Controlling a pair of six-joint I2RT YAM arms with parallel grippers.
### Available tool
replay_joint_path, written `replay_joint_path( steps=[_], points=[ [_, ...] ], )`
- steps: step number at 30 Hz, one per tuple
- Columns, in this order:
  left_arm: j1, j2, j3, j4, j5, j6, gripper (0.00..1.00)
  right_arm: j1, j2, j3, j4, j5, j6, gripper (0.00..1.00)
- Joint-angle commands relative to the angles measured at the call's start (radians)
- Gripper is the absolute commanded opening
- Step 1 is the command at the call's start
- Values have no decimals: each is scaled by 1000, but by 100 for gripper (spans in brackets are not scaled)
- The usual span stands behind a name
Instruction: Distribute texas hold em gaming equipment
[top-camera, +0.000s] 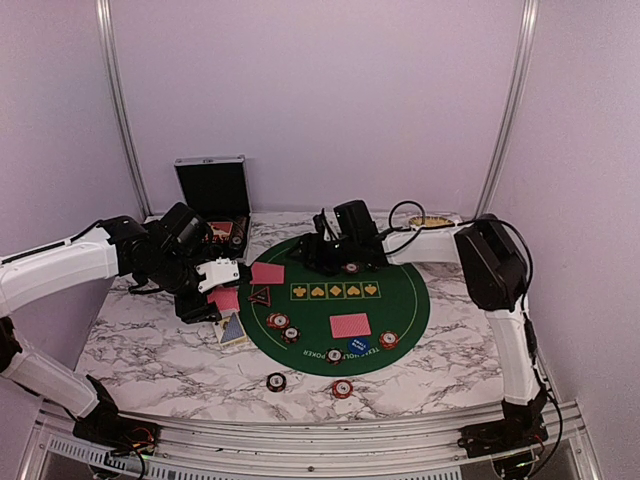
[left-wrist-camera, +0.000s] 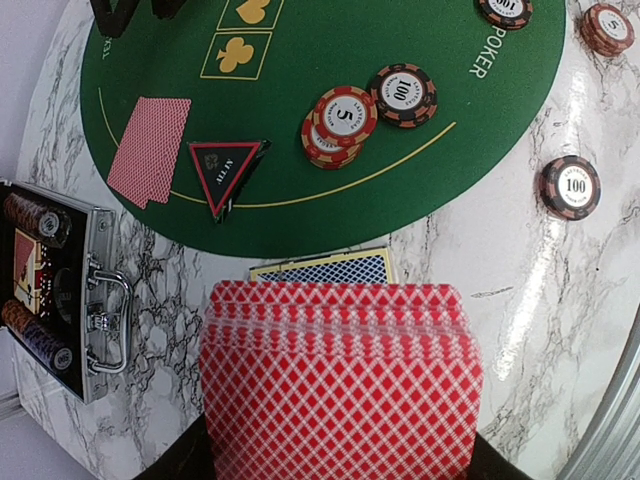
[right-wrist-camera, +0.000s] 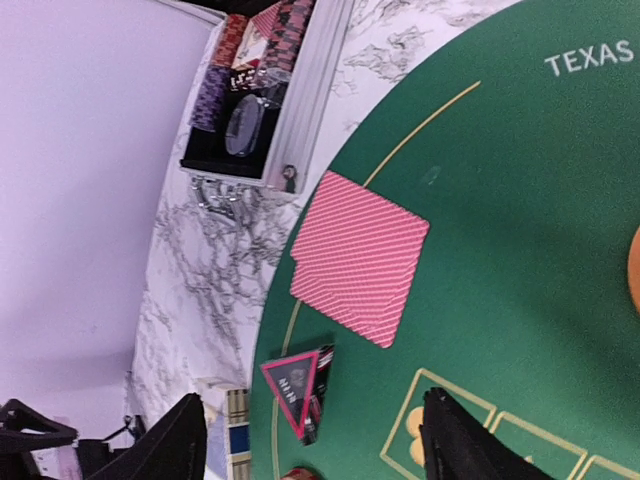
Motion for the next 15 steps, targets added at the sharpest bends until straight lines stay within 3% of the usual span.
replay_joint_path(
  steps=[1, 5, 15],
  points=[
    [5, -15, 40, -21, 12, -9, 0, 50, -106, -109, 147, -92, 47, 76],
    [5, -7, 53, -22, 16, -6, 0, 106, -152, -191, 269, -195, 116, 85],
    [5, 15, 76, -22, 27, -4, 0, 198, -181, -278, 473, -299, 253, 89]
  ],
)
